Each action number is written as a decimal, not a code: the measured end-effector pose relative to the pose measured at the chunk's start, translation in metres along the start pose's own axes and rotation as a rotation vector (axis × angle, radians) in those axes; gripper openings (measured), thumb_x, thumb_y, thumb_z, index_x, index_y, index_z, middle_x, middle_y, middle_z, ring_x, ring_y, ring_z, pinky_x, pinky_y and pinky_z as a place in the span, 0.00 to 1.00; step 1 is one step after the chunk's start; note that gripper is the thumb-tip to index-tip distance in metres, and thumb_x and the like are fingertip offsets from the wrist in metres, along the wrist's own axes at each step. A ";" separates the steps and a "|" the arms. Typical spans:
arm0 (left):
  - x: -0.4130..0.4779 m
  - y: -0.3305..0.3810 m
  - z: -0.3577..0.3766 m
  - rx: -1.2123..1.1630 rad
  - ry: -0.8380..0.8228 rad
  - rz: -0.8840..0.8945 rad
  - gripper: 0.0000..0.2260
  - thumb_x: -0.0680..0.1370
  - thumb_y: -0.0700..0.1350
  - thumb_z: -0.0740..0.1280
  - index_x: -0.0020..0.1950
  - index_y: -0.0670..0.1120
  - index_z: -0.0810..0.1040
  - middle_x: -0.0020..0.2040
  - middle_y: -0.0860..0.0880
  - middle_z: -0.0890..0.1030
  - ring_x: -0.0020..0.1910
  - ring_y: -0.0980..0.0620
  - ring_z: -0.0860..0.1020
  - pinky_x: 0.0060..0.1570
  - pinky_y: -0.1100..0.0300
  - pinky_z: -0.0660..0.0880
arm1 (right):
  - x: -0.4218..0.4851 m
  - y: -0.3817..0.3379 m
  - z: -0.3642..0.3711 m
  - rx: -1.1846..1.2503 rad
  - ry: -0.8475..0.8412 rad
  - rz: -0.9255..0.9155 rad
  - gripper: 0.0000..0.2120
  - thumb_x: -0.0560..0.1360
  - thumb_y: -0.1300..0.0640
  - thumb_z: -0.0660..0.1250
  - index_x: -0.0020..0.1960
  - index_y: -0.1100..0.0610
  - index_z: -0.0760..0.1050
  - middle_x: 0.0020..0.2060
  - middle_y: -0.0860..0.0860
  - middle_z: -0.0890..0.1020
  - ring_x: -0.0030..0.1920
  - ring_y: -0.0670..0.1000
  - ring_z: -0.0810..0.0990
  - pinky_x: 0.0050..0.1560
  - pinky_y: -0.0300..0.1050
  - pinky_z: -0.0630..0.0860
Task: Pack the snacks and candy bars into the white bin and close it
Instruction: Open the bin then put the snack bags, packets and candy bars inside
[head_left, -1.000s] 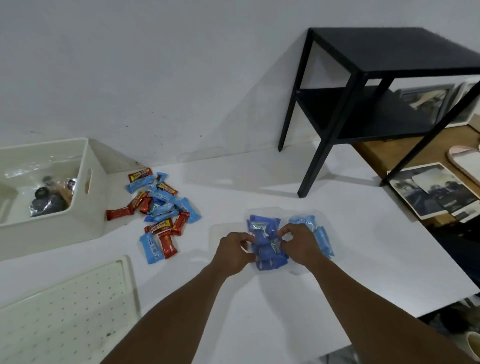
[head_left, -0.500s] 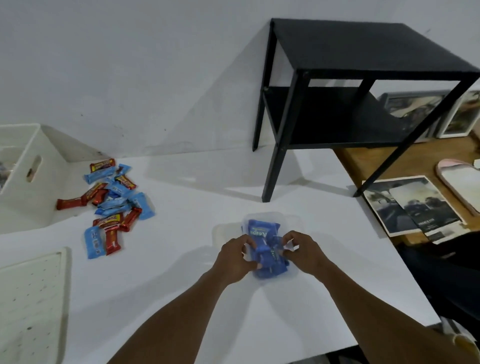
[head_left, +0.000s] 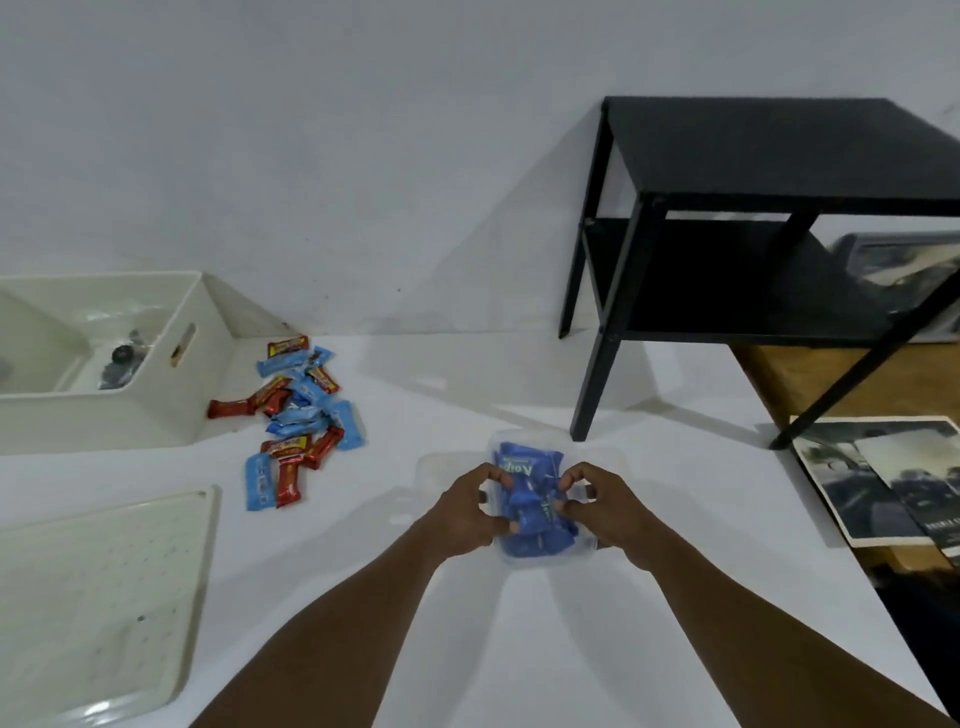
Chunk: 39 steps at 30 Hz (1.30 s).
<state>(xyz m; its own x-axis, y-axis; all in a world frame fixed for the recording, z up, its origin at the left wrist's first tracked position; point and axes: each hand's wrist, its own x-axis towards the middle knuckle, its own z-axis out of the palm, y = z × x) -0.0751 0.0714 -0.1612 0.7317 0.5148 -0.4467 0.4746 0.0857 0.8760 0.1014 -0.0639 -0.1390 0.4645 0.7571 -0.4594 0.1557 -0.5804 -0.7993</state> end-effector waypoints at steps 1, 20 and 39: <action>-0.004 0.007 -0.015 -0.007 0.019 0.007 0.20 0.69 0.39 0.77 0.56 0.51 0.76 0.54 0.44 0.78 0.50 0.47 0.75 0.38 0.54 0.77 | 0.005 -0.016 0.004 0.005 -0.016 -0.031 0.05 0.76 0.56 0.70 0.49 0.53 0.75 0.48 0.56 0.81 0.43 0.53 0.80 0.35 0.46 0.77; -0.169 0.074 -0.478 -0.037 0.444 0.053 0.15 0.72 0.39 0.75 0.55 0.54 0.82 0.45 0.42 0.81 0.37 0.46 0.77 0.38 0.55 0.78 | 0.087 -0.426 0.292 -0.060 -0.207 -0.405 0.09 0.76 0.52 0.69 0.53 0.50 0.73 0.56 0.59 0.78 0.43 0.55 0.76 0.37 0.50 0.78; -0.103 -0.118 -0.785 0.063 0.485 -0.126 0.17 0.76 0.32 0.67 0.58 0.53 0.80 0.53 0.40 0.82 0.49 0.44 0.83 0.44 0.54 0.83 | 0.259 -0.497 0.628 -0.010 -0.182 -0.199 0.12 0.75 0.56 0.72 0.56 0.51 0.73 0.48 0.48 0.73 0.45 0.47 0.77 0.49 0.47 0.80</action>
<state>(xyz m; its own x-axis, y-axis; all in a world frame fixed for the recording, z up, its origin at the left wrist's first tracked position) -0.5905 0.6782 -0.0762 0.3619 0.8424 -0.3992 0.5841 0.1288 0.8014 -0.4035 0.6089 -0.1041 0.2594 0.8976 -0.3563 0.2375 -0.4169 -0.8774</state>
